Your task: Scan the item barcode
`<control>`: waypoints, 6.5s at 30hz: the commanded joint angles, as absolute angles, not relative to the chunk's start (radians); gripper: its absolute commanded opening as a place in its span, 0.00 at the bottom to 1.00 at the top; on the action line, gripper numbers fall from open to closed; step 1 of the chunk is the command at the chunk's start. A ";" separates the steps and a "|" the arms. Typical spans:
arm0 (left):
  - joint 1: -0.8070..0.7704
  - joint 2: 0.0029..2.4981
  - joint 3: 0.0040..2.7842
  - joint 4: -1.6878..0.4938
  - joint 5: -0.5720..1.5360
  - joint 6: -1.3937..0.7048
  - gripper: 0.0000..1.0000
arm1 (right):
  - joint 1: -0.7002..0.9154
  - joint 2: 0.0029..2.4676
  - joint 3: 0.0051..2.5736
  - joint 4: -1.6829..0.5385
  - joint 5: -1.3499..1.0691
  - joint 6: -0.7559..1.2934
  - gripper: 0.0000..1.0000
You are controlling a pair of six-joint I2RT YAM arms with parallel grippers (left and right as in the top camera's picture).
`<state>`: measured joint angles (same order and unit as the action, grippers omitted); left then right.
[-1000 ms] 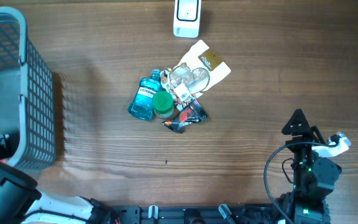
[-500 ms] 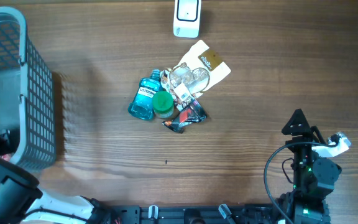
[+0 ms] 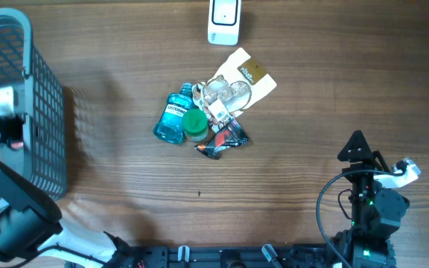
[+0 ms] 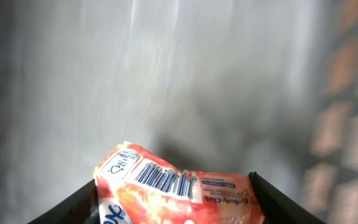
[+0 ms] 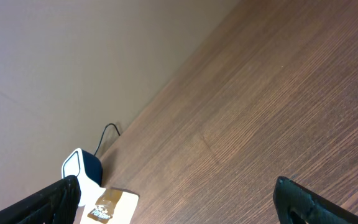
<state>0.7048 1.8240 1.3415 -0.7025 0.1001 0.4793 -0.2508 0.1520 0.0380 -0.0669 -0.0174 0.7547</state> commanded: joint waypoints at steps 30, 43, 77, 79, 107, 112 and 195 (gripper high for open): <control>0.679 1.667 1.556 -0.809 0.313 0.254 1.00 | -0.253 0.153 0.037 -0.064 -0.001 0.737 1.00; 0.677 1.983 1.556 -0.710 0.271 0.358 1.00 | -0.253 0.153 0.037 -0.064 -0.001 0.737 1.00; 0.771 2.106 1.556 -0.677 -0.189 0.186 1.00 | -0.254 0.153 0.037 -0.064 -0.001 0.736 1.00; 0.783 2.106 1.556 -0.704 -0.083 0.221 1.00 | -0.253 0.153 0.037 -0.064 -0.001 0.737 1.00; 0.802 1.929 1.556 -0.702 0.221 0.325 1.00 | -0.253 0.153 0.037 -0.064 -0.001 0.737 1.00; 0.780 1.930 1.556 -0.722 0.219 0.330 1.00 | -0.254 0.153 0.037 -0.064 -0.001 0.736 1.00; 0.324 1.097 1.504 -0.822 0.972 -0.078 0.70 | -0.253 0.153 0.037 -0.064 -0.001 0.736 1.00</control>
